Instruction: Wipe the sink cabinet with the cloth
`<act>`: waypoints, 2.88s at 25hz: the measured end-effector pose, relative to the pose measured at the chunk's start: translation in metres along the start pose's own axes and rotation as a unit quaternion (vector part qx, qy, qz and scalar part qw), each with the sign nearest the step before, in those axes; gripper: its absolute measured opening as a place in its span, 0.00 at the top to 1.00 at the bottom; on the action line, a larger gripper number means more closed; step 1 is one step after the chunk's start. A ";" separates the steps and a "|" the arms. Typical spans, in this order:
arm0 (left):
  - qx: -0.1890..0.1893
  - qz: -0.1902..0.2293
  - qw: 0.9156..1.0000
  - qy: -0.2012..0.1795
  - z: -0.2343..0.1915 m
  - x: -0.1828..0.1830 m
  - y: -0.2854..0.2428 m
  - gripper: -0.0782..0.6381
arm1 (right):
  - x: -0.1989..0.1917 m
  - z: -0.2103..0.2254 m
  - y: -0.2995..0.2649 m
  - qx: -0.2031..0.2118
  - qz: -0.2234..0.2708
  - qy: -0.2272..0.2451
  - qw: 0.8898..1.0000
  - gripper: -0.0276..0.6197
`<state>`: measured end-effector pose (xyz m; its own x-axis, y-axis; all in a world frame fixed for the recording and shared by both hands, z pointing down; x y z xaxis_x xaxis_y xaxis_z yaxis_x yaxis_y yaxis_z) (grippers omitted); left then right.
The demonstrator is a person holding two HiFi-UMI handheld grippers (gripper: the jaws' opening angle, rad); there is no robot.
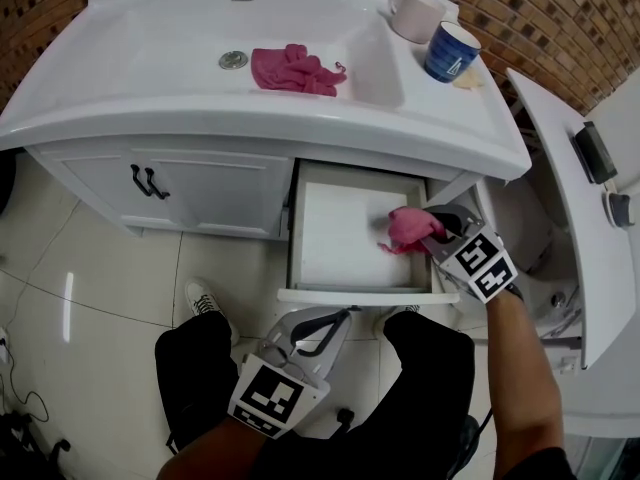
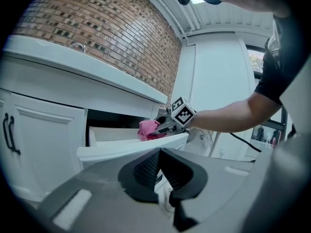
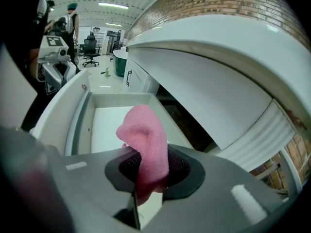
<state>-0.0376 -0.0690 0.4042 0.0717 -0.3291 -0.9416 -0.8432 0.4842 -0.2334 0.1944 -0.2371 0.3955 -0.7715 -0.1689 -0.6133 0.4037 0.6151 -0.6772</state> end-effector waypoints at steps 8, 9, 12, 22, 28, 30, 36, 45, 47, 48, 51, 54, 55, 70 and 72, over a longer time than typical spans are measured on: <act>0.010 -0.005 1.000 -0.001 -0.002 -0.005 0.005 0.88 | 0.057 -0.013 0.017 0.045 0.119 -0.040 0.991 0.83; 0.012 -0.006 1.000 -0.002 -0.003 -0.005 0.005 0.88 | 0.069 -0.019 0.014 0.056 0.134 -0.036 0.989 0.83; 0.020 -0.017 1.000 0.002 -0.005 -0.007 0.006 0.88 | 0.093 -0.042 0.000 0.095 0.150 -0.011 0.984 0.83; 0.028 -0.058 0.997 0.038 -0.016 -0.024 0.014 0.88 | 0.070 -0.060 -0.027 0.126 0.077 0.063 0.987 0.83; 0.023 -0.060 0.997 0.040 -0.017 -0.023 0.014 0.88 | 0.028 -0.042 -0.012 0.119 0.019 0.063 0.991 0.83; 0.018 -0.060 0.997 0.038 -0.014 -0.023 0.011 0.88 | 0.020 -0.034 -0.004 0.113 0.012 0.059 0.992 0.83; 0.010 -0.060 0.998 0.031 -0.010 -0.023 0.009 0.88 | 0.001 -0.014 0.020 0.088 -0.001 0.044 0.995 0.83; 0.009 -0.041 0.998 0.037 -0.011 -0.023 0.016 0.88 | 0.082 -0.022 0.046 0.144 0.146 -0.065 0.977 0.83; 0.010 -0.039 0.999 0.036 -0.010 -0.023 0.019 0.88 | 0.102 -0.034 0.046 0.157 0.169 -0.061 0.971 0.83; 0.011 -0.040 0.999 0.036 -0.010 -0.023 0.020 0.88 | 0.112 -0.041 0.044 0.163 0.177 -0.053 0.969 0.83; 0.018 -0.039 0.998 0.036 -0.011 -0.025 0.025 0.88 | 0.130 -0.064 0.031 0.181 0.167 -0.019 0.969 0.83; 0.021 -0.036 0.999 0.035 -0.010 -0.025 0.027 0.88 | 0.119 -0.076 0.018 0.179 0.122 0.008 0.976 0.83; 0.021 -0.036 0.999 0.035 -0.009 -0.025 0.028 0.88 | 0.113 -0.076 0.017 0.170 0.106 0.018 0.980 0.83; 0.079 0.022 0.995 0.056 -0.012 -0.008 0.049 0.88 | 0.078 -0.069 0.106 -0.054 0.123 -0.094 0.986 0.83; 0.106 0.036 0.992 0.056 -0.016 -0.002 0.060 0.88 | 0.112 -0.104 0.106 -0.040 0.163 -0.059 0.984 0.83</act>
<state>-0.0972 -0.0523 0.3960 -0.0537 -0.3699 -0.9275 -0.7120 0.6654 -0.2242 0.0999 -0.1109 0.2969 -0.5435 -0.0371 -0.8386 0.5763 0.7098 -0.4050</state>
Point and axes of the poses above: the fingertips, and each gripper's own axes: y backward along the fingers, z to its right, x out of its top, the point moved 9 cm from there along y, backward along the fingers, and after that the axes turned 6 degrees about -x, right-handed, at the moved point
